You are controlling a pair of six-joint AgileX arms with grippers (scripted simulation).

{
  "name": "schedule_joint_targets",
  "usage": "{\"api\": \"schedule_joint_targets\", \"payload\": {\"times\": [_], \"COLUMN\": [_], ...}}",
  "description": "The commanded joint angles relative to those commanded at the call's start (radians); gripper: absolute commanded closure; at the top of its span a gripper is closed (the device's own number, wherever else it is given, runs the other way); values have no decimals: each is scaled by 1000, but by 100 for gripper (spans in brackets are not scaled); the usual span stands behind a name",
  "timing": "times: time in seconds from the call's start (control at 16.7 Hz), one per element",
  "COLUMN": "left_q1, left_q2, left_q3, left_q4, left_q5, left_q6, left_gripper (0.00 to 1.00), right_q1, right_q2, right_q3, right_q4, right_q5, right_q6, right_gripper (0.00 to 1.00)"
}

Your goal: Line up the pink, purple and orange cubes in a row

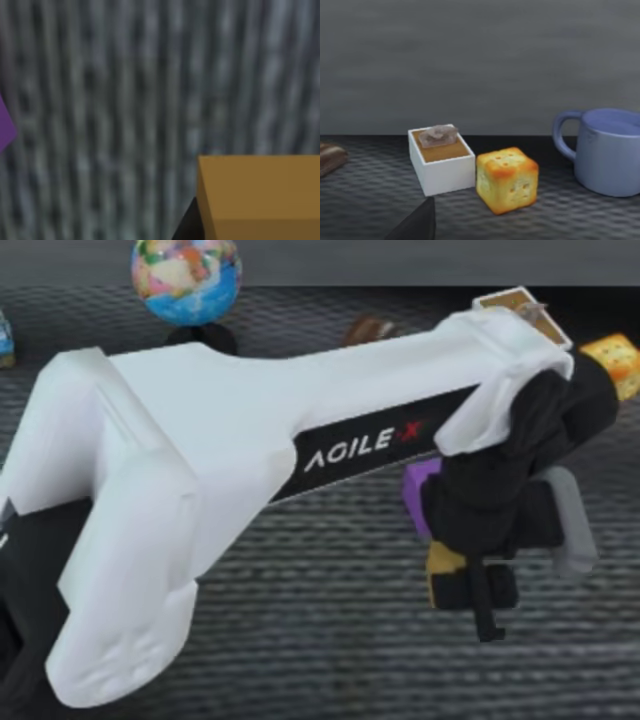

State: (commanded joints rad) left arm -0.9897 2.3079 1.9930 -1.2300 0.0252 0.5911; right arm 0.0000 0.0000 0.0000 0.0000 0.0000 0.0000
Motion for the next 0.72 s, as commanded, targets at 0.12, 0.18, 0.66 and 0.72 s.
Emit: {"api": "schedule_joint_targets", "payload": {"times": [0.12,0.18,0.66,0.72], "left_q1": [1,0,-4,-4], "left_q2": [16,26,52,52], "left_q3": [-50,-78,-147,-147], "left_q4": [69,109,195,195], "left_q5": [0,1,1,1], "left_q6": [-1,0,2,2], "left_gripper": [100,100,92,85], "right_q1": [0,0,0,0], "right_q2": [0,0,0,0], "right_q3": [0,0,0,0], "right_q4": [0,0,0,0], "right_q5": [0,0,0,0], "right_q6": [0,0,0,0], "right_gripper": [0,0,0,0]}}
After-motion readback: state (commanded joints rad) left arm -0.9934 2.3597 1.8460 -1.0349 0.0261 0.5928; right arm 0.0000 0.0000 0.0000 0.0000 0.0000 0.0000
